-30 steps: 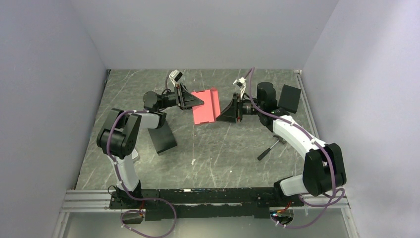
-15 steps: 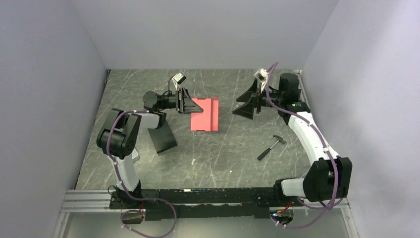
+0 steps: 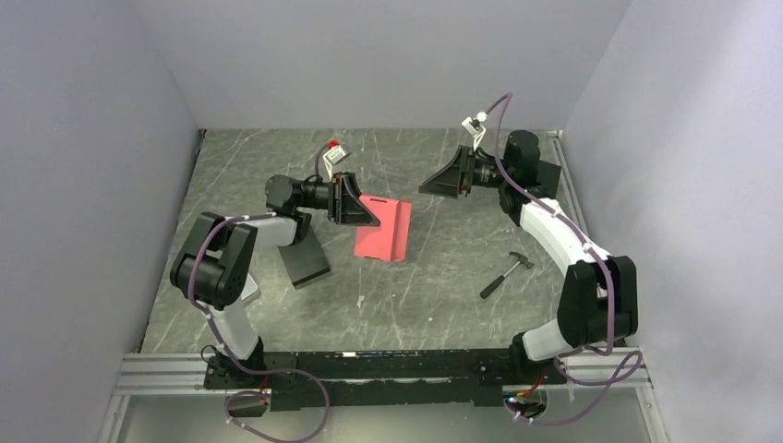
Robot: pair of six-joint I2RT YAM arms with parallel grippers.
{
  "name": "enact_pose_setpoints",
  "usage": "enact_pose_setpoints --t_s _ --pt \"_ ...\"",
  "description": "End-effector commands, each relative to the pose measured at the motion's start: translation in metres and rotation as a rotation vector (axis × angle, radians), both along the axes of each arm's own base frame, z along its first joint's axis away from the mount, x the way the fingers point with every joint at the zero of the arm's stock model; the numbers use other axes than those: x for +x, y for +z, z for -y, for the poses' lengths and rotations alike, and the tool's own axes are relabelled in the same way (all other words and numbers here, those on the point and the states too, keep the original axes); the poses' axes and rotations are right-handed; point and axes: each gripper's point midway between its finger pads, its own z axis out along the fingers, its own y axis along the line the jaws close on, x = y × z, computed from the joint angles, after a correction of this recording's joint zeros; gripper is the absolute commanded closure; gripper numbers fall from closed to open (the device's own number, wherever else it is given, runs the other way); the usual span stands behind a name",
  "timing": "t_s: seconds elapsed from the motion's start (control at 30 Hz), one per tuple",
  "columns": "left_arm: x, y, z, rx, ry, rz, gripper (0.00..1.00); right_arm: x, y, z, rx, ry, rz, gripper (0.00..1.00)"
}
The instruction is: Fold the paper box
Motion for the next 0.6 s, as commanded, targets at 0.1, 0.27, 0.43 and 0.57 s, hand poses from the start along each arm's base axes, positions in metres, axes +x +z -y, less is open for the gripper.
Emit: enact_pose_setpoints --t_s 0.1,0.27,0.43,0.57 --pt "-0.013 0.012 0.0 -0.04 -0.025 0.185 0.93 -0.018 0.016 -0.026 0.034 0.07 -0.021 0.28" --pt "-0.013 0.012 0.001 -0.041 -0.023 0.186 0.94 -0.02 0.009 -0.026 0.009 0.062 -0.03 0.36" --pt "-0.012 0.012 0.001 -0.041 -0.023 0.187 0.94 -0.023 0.007 -0.028 0.004 0.073 -0.04 0.45" --pt "-0.013 0.012 0.001 -0.042 -0.021 0.186 0.94 -0.027 0.005 -0.032 -0.005 0.093 -0.036 0.51"
